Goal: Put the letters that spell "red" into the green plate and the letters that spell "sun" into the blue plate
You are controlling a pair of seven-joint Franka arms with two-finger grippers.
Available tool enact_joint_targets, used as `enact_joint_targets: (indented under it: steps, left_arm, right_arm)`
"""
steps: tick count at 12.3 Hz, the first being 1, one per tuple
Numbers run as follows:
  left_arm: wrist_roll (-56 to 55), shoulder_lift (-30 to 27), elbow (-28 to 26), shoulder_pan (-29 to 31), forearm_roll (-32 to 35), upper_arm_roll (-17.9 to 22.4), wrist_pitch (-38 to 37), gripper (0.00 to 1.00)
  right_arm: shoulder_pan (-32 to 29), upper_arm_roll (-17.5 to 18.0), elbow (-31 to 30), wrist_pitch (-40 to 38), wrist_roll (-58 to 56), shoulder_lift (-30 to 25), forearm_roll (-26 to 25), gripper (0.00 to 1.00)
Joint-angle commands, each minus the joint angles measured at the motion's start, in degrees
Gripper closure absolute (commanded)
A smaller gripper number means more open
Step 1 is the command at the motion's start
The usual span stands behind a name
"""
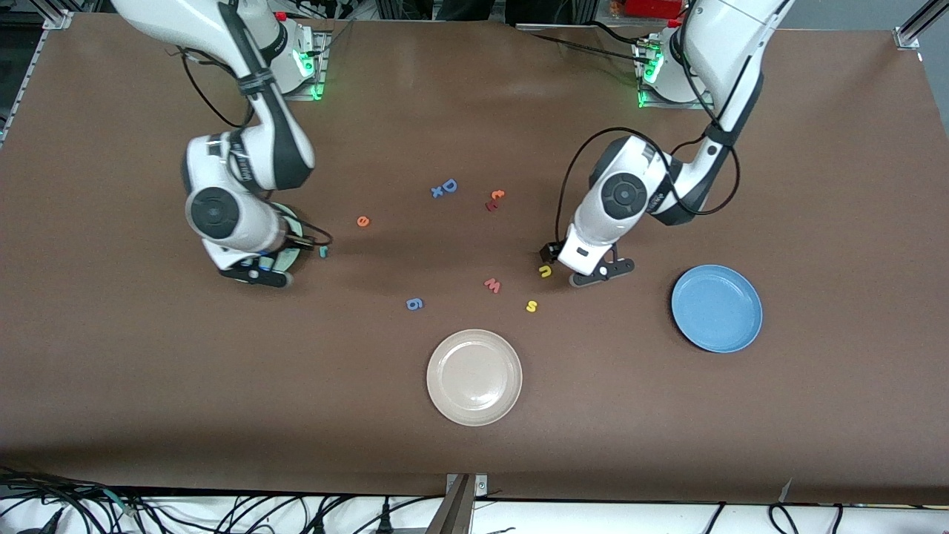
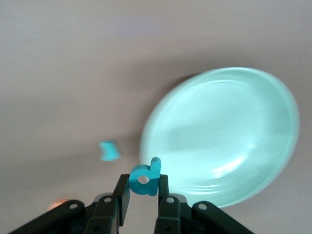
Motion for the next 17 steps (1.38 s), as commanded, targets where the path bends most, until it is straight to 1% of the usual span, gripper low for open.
enact_joint_targets:
  steps: [1, 3, 4, 6, 7, 8, 9, 11, 12, 15, 17]
  left_arm:
    - [-2.30, 0.20, -0.63, -1.86, -1.56, 0.35, 1.53, 0.02]
    - [-2.30, 0.29, -0.98, -1.95, -1.21, 0.35, 1.52, 0.04]
    - [-2.21, 0.64, -1.16, -1.95, -1.12, 0.35, 1.52, 0.07]
    - [-2.04, 1.43, -1.25, -2.04, -0.95, 0.43, 1.52, 0.10]
    - [-2.04, 2.30, -1.16, -2.56, -0.86, 0.43, 1.61, 0.11]
    - [-2.04, 2.92, -1.07, -3.35, -0.86, 0.43, 1.61, 0.13]
    - [-1.95, 3.02, -1.07, -3.36, -0.86, 0.52, 1.61, 0.13]
    - [-1.69, 3.02, -1.16, -3.45, -0.86, 0.52, 1.61, 0.14]
    - [-1.43, 3.02, -1.16, -3.45, -0.68, 0.52, 1.61, 0.14]
    - [-1.25, 3.02, -1.25, -4.24, 5.98, 0.52, 1.44, 0.13]
    - [-1.16, 3.02, -1.25, -4.41, 6.44, 0.61, 1.35, 0.13]
  right_arm:
    - [-1.23, -3.05, -5.89, 1.02, -6.53, -2.14, 0.37, 0.88]
    - [-3.43, -3.05, -8.01, 4.53, -9.69, -0.57, 0.37, 0.90]
    - [-4.14, -3.05, -9.06, 6.81, -11.01, 0.58, 0.37, 0.90]
    - [-4.93, -3.05, -9.25, 7.62, -12.52, 2.25, 0.45, 0.89]
    - [-5.02, -2.96, -9.07, 7.62, -12.43, 3.04, 0.54, 0.59]
    - [-5.02, -2.96, -8.81, 7.45, -12.26, 3.66, 1.41, 0.10]
    - [-5.02, -2.96, -8.46, 6.93, -12.34, 3.49, 1.94, 0.00]
    - [-4.85, -2.61, -6.62, 4.48, -12.34, 2.27, 1.95, 0.00]
    - [-3.98, -1.83, -5.31, 4.11, -11.91, 2.09, 2.03, 0.00]
    - [-3.70, 2.82, -3.54, 4.46, -11.81, 0.94, 1.95, 0.00]
    - [-3.70, 5.72, -3.01, 5.25, -12.60, 1.12, 1.86, 0.00]
